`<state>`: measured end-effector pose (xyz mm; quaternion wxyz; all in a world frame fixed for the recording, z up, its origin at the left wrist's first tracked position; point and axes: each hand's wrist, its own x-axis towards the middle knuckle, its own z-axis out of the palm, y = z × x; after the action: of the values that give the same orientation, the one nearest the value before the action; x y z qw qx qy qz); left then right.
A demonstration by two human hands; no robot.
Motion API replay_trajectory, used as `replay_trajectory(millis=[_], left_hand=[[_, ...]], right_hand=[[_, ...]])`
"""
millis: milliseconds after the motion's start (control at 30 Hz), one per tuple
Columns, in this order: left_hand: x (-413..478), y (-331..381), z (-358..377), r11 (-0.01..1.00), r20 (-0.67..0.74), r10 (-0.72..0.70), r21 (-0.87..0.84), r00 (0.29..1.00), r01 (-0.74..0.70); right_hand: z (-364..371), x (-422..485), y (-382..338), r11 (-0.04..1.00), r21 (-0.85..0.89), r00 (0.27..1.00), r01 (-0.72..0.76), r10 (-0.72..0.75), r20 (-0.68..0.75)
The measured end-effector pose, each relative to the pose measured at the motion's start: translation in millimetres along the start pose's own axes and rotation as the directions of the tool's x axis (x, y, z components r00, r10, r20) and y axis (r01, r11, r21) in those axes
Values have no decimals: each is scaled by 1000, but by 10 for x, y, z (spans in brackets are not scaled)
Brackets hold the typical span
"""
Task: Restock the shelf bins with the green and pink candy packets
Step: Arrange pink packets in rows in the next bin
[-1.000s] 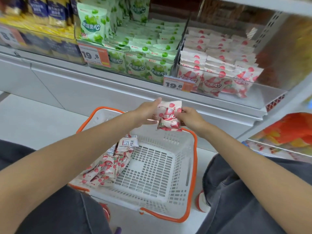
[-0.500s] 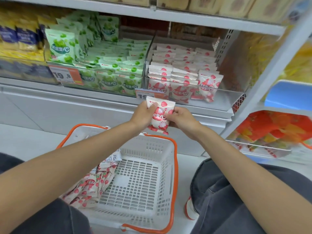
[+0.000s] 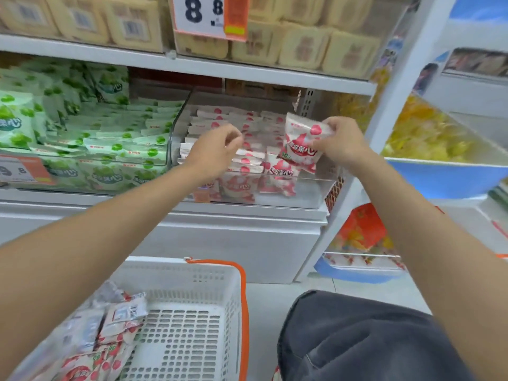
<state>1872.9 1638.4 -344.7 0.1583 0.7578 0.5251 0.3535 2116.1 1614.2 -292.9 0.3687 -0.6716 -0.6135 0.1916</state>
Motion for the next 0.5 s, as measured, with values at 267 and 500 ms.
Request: replay_trajectory(millis=[267, 500], left_hand=[[-14, -254, 236, 964, 11, 17, 266, 1000, -20], [-20, -301, 280, 955, -21, 30, 296, 999, -22]], right_hand=[[580, 408, 372, 920, -279, 912, -273, 340, 228], [537, 496, 266, 840, -368, 693, -399, 538, 480]])
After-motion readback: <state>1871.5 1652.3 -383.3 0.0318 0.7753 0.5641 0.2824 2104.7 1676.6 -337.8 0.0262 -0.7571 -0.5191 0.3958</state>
